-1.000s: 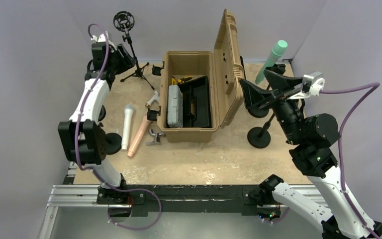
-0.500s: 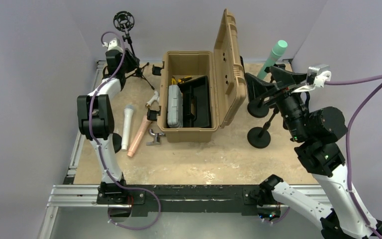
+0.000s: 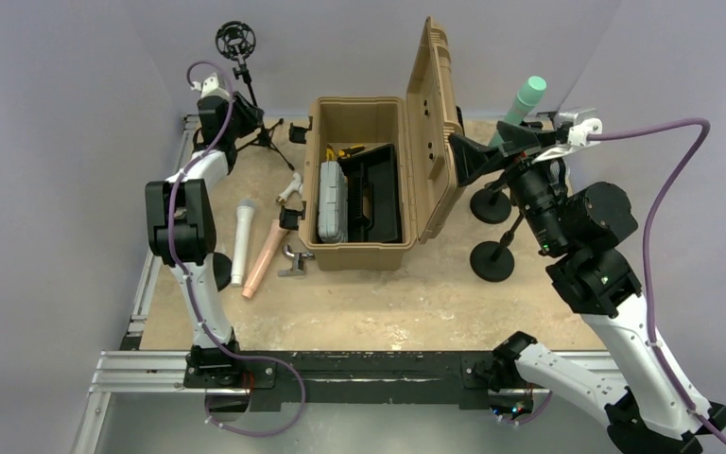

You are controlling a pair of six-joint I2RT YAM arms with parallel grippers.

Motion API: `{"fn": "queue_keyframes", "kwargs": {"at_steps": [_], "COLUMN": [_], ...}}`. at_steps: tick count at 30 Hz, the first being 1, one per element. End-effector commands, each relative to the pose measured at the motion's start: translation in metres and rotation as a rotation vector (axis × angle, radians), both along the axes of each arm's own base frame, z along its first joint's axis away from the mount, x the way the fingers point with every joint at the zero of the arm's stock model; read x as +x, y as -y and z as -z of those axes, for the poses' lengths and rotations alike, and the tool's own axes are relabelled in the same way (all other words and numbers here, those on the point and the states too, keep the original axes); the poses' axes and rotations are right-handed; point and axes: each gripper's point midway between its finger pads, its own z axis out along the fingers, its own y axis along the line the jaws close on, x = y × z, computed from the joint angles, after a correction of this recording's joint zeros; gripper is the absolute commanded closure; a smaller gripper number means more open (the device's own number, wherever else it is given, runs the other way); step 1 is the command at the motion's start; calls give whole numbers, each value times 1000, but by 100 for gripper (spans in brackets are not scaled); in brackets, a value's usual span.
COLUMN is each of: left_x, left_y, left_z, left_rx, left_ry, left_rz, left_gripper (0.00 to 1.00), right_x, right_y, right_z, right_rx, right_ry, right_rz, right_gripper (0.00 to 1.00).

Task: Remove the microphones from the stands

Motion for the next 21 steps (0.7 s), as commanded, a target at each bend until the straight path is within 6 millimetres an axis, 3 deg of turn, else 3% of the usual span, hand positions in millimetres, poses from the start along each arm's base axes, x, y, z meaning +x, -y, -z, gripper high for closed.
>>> {"fn": "queue_keyframes", "kwargs": {"at_steps": [1, 8, 14, 21], "left_x": [2, -12, -12, -10], "left_y": [2, 1, 3, 6], "left_z": [-20, -19, -19, -20], "left_rx": [-47, -36, -7, 54], "left_ry": [27, 7, -7, -16], "left_rz": [16, 0, 2, 5], "left_gripper": [58, 58, 64, 61], "right_x": [-10, -13, -15, -14], "right_y": [5, 6, 5, 6], "right_z": [-15, -11, -13, -13], "right_rx": [34, 40, 45, 50], "right_ry": [44, 50, 50, 44], "right_rz": [-8, -11, -20, -17], "right_gripper": [1, 1, 1, 1]}}
